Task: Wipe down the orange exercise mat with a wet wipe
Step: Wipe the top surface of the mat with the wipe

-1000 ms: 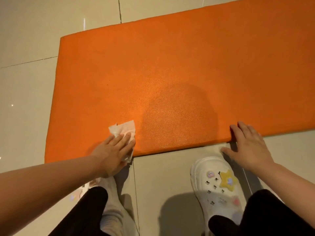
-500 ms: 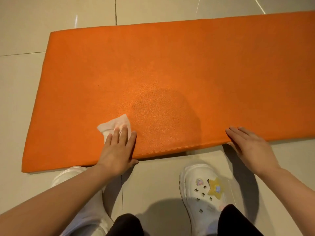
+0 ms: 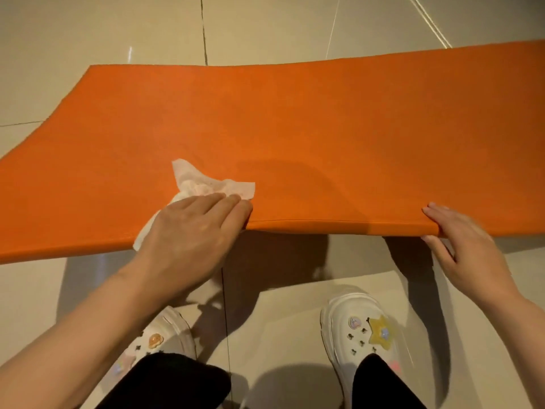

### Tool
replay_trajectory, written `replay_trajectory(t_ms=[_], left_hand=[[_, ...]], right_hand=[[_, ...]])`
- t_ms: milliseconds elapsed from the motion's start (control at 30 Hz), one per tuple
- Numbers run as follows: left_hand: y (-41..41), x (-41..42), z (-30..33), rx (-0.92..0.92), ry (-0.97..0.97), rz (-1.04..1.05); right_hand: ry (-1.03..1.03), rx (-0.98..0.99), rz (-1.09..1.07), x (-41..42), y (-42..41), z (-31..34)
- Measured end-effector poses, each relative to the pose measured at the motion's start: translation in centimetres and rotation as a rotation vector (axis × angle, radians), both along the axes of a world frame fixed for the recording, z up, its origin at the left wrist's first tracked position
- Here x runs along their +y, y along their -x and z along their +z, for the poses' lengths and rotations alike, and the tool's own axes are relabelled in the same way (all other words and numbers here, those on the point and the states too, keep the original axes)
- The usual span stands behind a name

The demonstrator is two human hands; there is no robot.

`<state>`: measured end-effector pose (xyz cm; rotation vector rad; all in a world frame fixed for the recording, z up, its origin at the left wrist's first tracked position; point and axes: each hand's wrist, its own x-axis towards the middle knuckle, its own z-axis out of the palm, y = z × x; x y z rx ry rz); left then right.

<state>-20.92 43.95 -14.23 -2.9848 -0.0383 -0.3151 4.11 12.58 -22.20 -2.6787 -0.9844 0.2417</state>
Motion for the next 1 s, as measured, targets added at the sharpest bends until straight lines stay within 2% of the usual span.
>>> replay_trajectory(t_ms=[133, 267, 400, 567, 767, 900, 1000], left_hand=[[1.2, 0.4, 0.5, -0.048, -0.009, -0.004], [3.0, 1.5, 1.0, -0.137, 0.001, 0.035], [9.0, 5.4, 2.1, -0.156, -0.009, 0.266], [18.7, 11.0, 0.7, -0.006, 0.057, 0.607], [27.4, 11.0, -4.5, 0.113, 0.286, 0.771], [27.1, 9.4, -9.4, 0.252, 0.436, 0.79], [25.9, 9.1, -10.7, 0.288, 0.528, 0.825]], right_hand=[[-0.139, -0.096, -0.069, 0.6, 0.0, 1.2], [-0.208, -0.157, 0.004, 1.5, -0.1, 3.8], [-0.335, -0.256, 0.183, 6.6, 3.5, 5.8], [-0.461, -0.144, 0.493, 15.7, 10.5, 3.3], [-0.365, -0.284, 0.767, 19.0, 15.5, 1.8], [-0.182, -0.276, 0.815, 18.9, 16.6, -1.1], [-0.083, -0.247, 0.87, 19.2, 17.0, -2.4]])
